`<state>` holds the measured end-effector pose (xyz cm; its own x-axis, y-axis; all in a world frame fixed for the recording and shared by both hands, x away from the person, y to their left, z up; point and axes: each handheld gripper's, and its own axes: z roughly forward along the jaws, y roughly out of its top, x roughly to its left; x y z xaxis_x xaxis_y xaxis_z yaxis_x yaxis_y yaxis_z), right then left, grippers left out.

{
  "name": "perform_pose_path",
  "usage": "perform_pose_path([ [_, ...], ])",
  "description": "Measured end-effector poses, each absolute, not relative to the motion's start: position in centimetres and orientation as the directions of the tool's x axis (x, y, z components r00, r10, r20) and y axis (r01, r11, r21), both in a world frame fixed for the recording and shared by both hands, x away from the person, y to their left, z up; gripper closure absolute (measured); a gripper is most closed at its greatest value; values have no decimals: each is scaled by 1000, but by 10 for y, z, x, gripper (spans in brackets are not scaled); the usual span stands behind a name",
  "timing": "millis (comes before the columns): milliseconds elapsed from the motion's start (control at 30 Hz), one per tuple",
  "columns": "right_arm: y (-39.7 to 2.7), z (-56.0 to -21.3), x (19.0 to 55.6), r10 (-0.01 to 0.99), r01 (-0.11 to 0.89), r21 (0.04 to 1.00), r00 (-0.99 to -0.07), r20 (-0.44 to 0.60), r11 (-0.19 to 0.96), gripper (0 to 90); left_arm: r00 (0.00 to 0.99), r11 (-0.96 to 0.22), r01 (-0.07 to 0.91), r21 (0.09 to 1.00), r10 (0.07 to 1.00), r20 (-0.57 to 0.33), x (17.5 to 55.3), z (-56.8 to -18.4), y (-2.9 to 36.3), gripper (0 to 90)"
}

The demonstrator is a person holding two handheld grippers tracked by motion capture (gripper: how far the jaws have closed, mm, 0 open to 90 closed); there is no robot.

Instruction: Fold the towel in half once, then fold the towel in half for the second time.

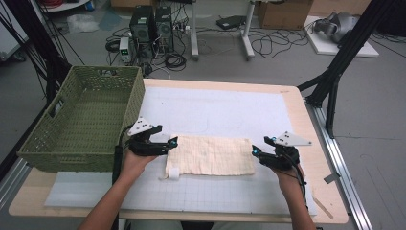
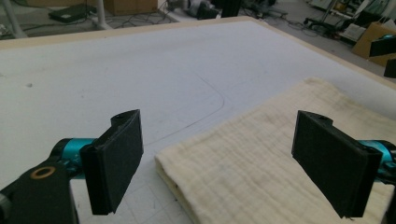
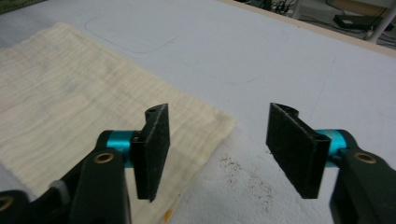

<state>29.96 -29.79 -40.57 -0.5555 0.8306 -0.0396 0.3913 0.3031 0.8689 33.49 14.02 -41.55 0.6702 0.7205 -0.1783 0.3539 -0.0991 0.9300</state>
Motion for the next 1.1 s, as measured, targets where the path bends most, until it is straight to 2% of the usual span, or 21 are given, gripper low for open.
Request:
perform_pose_path([
  [133, -298, -404, 289, 828, 381, 873, -559, -44, 303, 255, 676, -90, 341, 936, 715, -177, 327, -419, 140, 170],
  [267, -303, -408, 286, 838, 397, 874, -545, -20, 279, 106, 673, -83, 343, 936, 717, -183, 322, -421, 141, 169],
  [433, -311, -414, 286, 842, 423, 864, -539, -2, 272, 106, 678, -84, 334, 939, 714, -177, 320, -420, 142, 170],
  [633, -317, -409, 284, 857, 380, 896, -516, -1, 230, 106, 689, -83, 328, 941, 703, -178, 321, -420, 143, 169],
  [1100, -310, -408, 288, 852, 368, 894, -523, -28, 256, 106, 691, -105, 342, 934, 701, -174, 318, -422, 143, 170],
])
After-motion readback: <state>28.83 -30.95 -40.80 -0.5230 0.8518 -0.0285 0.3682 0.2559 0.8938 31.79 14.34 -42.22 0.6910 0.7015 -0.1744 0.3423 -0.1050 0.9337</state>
